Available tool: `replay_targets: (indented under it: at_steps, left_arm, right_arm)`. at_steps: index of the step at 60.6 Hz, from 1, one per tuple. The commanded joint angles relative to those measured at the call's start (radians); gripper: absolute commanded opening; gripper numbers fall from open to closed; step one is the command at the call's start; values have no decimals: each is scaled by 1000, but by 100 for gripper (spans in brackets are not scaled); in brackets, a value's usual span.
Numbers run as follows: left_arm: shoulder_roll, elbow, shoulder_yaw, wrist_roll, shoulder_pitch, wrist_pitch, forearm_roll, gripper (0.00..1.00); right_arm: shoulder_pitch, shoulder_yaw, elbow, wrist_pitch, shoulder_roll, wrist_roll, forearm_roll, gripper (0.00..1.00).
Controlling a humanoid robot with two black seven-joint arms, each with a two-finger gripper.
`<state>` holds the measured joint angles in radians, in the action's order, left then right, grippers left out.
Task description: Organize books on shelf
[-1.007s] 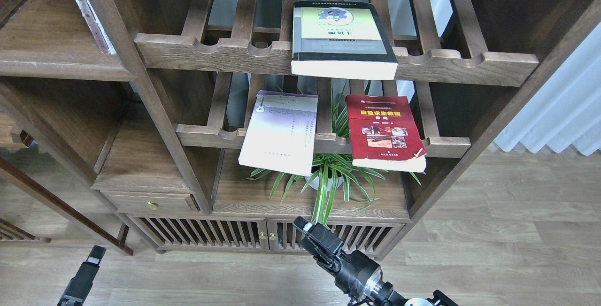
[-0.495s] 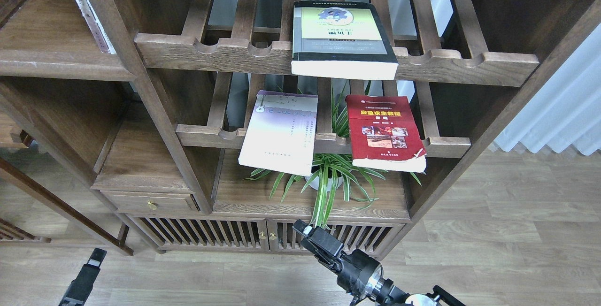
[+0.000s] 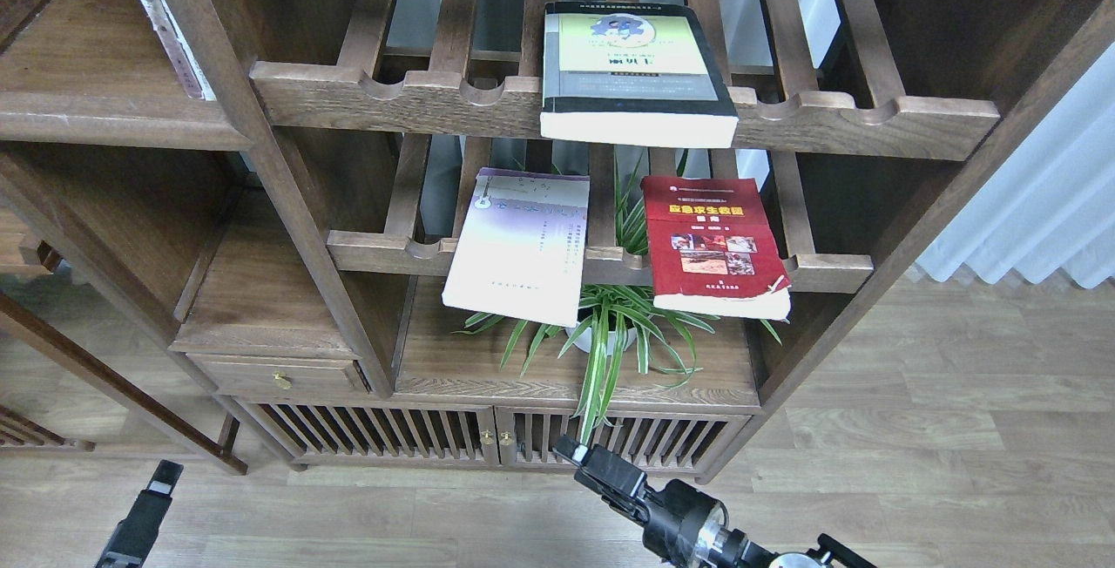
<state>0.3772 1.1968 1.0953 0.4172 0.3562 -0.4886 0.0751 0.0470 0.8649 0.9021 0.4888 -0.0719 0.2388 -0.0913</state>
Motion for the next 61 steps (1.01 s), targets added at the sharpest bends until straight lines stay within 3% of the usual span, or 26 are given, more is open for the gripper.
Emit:
replay_targets:
  at_steps: [1,16,44,47,61]
  left_arm:
    - [-3,-5,5,6,-3,0,0,100]
    - [-14,-69,-5,69,-43,0,0,100]
    - [-9,-132,-25,58,-128,0,6,100]
    - [-8,-132,-31,58,-125,0,5,100]
    - [-17,-135,-29,69,-125,0,-9,100]
  right_arm:
    - [-3,2,-2,0,17,-3,-1,100]
    - [5,-3,8,0,40,-3,-7,100]
    - [-3,11,3,0,72,-10,-18,100]
    - [4,11,11,0,72,-22,-27,100]
    - [7,13,73,0,72,-231,-111,100]
